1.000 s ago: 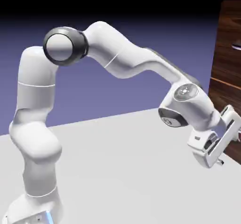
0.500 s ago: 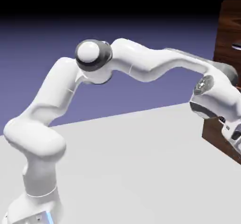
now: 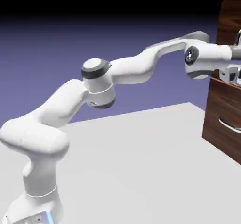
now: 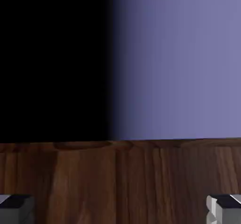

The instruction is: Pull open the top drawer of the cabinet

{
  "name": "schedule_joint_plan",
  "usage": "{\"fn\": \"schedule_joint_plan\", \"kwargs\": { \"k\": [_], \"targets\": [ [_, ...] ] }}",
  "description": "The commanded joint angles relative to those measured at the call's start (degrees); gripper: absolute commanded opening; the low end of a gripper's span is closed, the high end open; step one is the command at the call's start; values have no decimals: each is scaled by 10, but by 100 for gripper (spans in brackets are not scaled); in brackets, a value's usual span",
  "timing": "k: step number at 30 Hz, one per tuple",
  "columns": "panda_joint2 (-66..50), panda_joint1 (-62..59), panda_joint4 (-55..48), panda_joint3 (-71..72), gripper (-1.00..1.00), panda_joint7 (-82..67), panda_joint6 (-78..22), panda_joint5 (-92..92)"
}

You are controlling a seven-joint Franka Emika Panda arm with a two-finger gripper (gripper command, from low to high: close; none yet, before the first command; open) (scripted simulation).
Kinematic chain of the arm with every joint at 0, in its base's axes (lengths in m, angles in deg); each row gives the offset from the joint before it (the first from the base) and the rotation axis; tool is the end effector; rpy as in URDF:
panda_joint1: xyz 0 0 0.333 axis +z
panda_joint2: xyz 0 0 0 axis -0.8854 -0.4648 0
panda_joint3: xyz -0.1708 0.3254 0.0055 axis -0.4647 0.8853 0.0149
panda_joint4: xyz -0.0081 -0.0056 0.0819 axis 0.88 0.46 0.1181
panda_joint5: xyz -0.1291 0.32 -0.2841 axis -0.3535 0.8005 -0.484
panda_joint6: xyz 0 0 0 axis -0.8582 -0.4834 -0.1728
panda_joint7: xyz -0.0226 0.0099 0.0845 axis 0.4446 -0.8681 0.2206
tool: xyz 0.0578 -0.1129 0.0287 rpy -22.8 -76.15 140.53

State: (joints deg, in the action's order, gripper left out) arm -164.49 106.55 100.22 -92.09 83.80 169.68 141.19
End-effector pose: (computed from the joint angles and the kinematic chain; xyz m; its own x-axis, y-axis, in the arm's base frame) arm 0.8445 -0.0288 0.5984 -0.0885 -0.6970 -0.7116 0.0520 0.7101 -0.7021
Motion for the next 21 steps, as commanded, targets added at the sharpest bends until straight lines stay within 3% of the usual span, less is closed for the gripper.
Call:
{"fn": "schedule_joint_plan", "kwargs": {
  "k": [1, 17, 18, 21],
  "targets": [
    [-20, 8, -16, -18, 0, 7, -4, 25],
    [-91, -180, -309, -134, 0, 239, 51, 5],
    [-91, -180, -309, -134, -100, 239, 51, 5],
    [-94, -155, -267, -129, -100, 211, 38, 21]
  ]
}}
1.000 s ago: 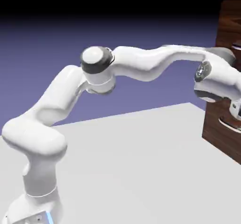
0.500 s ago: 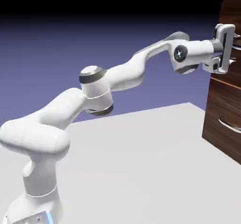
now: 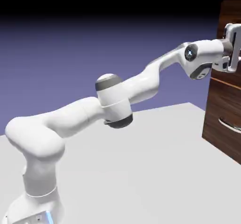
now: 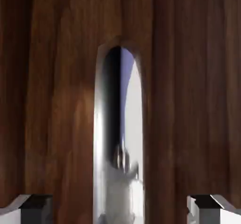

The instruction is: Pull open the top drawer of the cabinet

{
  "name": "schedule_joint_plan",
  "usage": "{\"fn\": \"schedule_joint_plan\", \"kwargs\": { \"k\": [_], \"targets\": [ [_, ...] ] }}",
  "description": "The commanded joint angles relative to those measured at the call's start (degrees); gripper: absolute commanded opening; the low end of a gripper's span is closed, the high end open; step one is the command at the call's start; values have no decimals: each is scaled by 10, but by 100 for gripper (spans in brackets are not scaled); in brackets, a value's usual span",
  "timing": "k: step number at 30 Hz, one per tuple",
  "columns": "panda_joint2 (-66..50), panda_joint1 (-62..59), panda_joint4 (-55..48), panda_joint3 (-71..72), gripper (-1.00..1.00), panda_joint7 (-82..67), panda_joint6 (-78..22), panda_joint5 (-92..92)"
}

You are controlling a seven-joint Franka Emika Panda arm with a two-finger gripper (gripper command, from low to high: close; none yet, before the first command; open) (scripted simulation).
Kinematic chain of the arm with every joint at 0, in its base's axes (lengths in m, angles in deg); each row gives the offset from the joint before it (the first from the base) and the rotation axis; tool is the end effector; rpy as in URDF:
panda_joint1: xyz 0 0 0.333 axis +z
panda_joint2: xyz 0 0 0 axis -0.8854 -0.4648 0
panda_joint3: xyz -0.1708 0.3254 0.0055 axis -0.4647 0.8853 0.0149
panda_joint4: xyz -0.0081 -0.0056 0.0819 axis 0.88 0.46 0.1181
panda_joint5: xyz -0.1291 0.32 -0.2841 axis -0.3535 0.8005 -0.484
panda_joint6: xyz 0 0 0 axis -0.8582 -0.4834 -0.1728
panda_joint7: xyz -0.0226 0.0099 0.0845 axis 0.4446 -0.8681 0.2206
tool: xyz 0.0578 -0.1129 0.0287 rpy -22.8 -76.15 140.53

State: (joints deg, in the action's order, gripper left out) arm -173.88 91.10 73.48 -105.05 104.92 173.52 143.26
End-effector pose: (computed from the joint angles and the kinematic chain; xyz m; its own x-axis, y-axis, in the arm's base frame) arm 0.9140 0.0368 0.5939 0.0011 -0.7072 -0.7070 0.0005 0.7070 -0.7072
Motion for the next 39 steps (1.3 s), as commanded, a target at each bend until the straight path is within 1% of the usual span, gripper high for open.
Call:
{"fn": "schedule_joint_plan", "kwargs": {
  "k": [1, 16, 36, 37, 38, 39],
  "targets": [
    [-2, 13, 21, 2, -100, -13, -7, 8],
    [-25, 201, 332, 6, -100, -154, -116, 82],
    [-61, 465, 744, -34, -100, -247, -260, 76],
    [-61, 465, 744, -34, 100, -247, -260, 76],
    [-61, 465, 744, -34, 100, -247, -260, 76],
    [-63, 480, 765, -38, 100, -249, -266, 72]
  ]
}}
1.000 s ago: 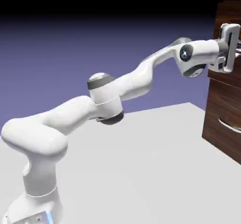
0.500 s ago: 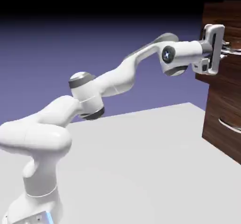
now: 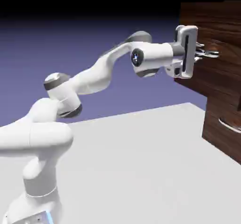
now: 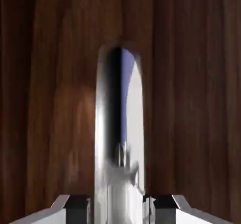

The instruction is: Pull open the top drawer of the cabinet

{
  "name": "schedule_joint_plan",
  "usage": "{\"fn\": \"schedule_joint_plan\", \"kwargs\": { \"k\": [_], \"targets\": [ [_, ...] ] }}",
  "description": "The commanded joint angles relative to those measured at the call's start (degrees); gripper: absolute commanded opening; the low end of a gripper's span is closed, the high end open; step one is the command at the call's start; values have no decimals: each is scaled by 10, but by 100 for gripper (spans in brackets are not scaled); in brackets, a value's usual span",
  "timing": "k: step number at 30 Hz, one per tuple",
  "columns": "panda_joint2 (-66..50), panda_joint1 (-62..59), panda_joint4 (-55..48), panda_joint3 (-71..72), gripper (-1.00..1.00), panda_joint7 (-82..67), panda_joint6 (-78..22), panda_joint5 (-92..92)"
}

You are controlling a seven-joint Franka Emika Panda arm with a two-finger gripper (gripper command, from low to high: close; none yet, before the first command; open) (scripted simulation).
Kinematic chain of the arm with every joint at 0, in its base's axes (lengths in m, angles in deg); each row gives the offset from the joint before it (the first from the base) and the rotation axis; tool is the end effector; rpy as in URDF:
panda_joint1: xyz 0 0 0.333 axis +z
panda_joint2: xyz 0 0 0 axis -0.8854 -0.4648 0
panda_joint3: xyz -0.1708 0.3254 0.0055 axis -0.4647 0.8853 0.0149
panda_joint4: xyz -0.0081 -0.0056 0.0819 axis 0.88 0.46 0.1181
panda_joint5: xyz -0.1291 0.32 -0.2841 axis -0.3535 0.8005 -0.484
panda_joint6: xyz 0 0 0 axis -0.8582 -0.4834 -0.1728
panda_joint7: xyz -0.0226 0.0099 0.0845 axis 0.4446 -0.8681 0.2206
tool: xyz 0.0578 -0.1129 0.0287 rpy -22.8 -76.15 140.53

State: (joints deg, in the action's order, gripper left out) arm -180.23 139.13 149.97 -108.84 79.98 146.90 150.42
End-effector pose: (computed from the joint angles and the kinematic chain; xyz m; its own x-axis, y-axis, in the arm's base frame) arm 0.6239 0.0384 0.5912 0.0006 -0.7078 -0.7064 -0.0004 0.7064 -0.7078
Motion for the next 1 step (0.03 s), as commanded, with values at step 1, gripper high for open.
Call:
{"fn": "schedule_joint_plan", "kwargs": {
  "k": [1],
  "targets": [
    [-3, 15, 21, -4, 100, -3, -6, -4]
  ]
}}
